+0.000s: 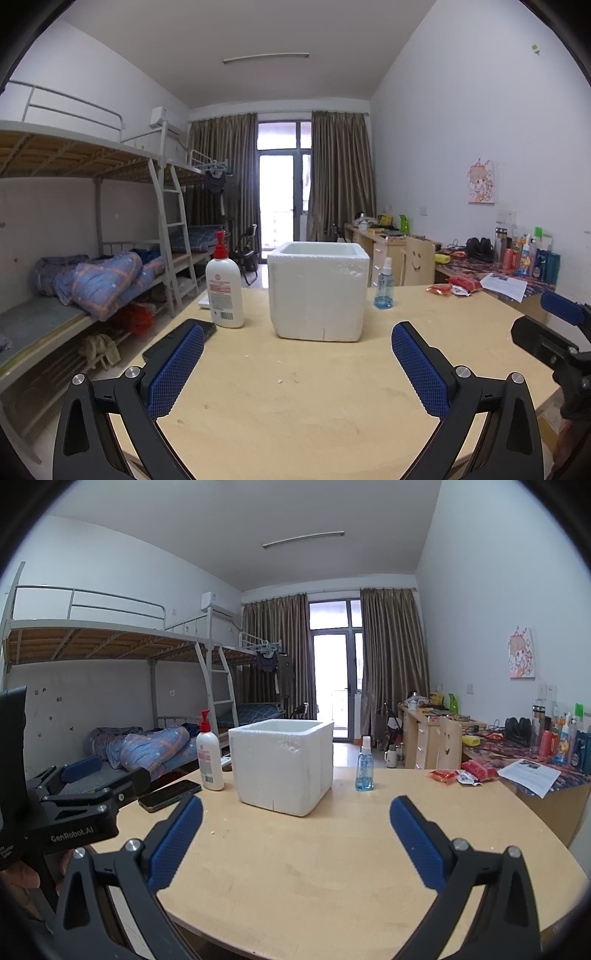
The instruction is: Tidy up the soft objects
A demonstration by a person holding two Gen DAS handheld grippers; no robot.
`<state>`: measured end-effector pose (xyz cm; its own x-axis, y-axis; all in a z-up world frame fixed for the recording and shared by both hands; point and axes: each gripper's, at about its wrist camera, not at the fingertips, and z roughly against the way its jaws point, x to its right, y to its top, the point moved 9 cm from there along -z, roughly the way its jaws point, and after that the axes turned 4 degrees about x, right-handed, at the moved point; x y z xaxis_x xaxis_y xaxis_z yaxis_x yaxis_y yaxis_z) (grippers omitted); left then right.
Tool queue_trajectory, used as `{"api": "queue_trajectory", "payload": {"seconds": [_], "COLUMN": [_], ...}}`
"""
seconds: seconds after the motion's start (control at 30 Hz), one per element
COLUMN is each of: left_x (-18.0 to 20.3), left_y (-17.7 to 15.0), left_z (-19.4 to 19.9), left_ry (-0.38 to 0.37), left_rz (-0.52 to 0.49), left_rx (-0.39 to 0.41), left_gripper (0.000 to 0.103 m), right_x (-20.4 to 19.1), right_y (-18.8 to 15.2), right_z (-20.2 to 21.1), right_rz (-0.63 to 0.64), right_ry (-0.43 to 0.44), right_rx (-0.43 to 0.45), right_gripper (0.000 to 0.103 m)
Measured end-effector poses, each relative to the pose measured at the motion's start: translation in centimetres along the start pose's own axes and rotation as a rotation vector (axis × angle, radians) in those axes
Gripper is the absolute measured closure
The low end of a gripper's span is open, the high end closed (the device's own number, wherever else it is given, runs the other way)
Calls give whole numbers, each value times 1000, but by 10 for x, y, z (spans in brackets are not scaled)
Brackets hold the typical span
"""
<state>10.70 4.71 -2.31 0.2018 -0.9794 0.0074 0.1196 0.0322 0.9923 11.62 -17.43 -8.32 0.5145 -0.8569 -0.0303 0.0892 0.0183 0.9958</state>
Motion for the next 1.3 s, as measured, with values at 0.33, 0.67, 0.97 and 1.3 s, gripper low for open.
{"api": "queue_trajectory", "payload": {"seconds": [0.33, 0.67, 0.97, 1.3], "left_x": [4, 1, 1, 0], "left_y": [-2, -7, -8, -10], "left_z": [9, 9, 8, 8], "left_ry": [-16, -14, -14, -18], "left_rz": [-12, -13, -12, -13], "left_rx": [2, -8, -12, -16], "left_gripper": [1, 1, 1, 1], "right_x": [9, 10, 8, 6], "right_y": [0, -4, -6, -8], "right_z": [12, 10, 6, 4], "right_rz": [-6, -7, -15, -8], "right_ry": [-25, -25, -20, -23], "right_rx": [17, 3, -4, -9], "right_gripper": [1, 1, 1, 1]}}
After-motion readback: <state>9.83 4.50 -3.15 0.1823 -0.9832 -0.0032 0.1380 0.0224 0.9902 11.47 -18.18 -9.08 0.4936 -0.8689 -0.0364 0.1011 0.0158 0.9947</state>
